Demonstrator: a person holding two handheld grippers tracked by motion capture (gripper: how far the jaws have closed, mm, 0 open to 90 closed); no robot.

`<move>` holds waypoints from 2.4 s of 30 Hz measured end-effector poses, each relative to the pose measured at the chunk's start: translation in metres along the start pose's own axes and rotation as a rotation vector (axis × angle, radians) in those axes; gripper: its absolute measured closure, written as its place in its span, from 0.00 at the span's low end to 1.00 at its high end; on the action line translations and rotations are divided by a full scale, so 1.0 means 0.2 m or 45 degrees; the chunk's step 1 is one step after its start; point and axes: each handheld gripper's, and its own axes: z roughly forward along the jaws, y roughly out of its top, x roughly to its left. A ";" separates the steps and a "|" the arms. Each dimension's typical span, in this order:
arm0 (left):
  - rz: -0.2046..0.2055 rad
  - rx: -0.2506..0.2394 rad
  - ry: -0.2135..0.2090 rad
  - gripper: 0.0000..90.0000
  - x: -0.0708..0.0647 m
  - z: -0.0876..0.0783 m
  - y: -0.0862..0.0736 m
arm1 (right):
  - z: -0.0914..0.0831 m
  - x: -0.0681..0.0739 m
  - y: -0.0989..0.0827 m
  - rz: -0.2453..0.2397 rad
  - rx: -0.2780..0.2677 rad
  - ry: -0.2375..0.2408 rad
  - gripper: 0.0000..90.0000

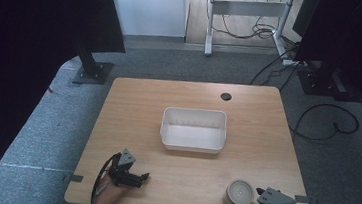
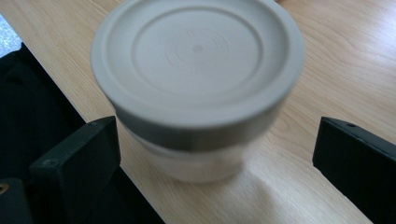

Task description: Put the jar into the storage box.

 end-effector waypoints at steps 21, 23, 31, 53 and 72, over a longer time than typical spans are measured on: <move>0.000 0.000 0.000 0.03 0.00 0.00 0.00 | 0.15 0.02 0.06 -0.021 0.013 0.039 0.09; 0.000 0.000 0.000 0.03 0.00 0.00 0.00 | 0.15 0.03 0.06 -0.015 0.009 0.021 0.10; -0.001 0.000 0.002 0.03 0.00 0.00 0.00 | 0.16 0.06 0.09 -0.017 0.021 -0.050 0.11; -0.001 0.000 0.002 0.03 0.00 0.00 0.00 | 0.19 0.03 0.19 -0.014 0.011 -0.061 0.11; -0.001 0.000 0.002 0.03 0.00 0.00 0.00 | 0.25 0.04 0.29 -0.034 0.006 -0.036 0.11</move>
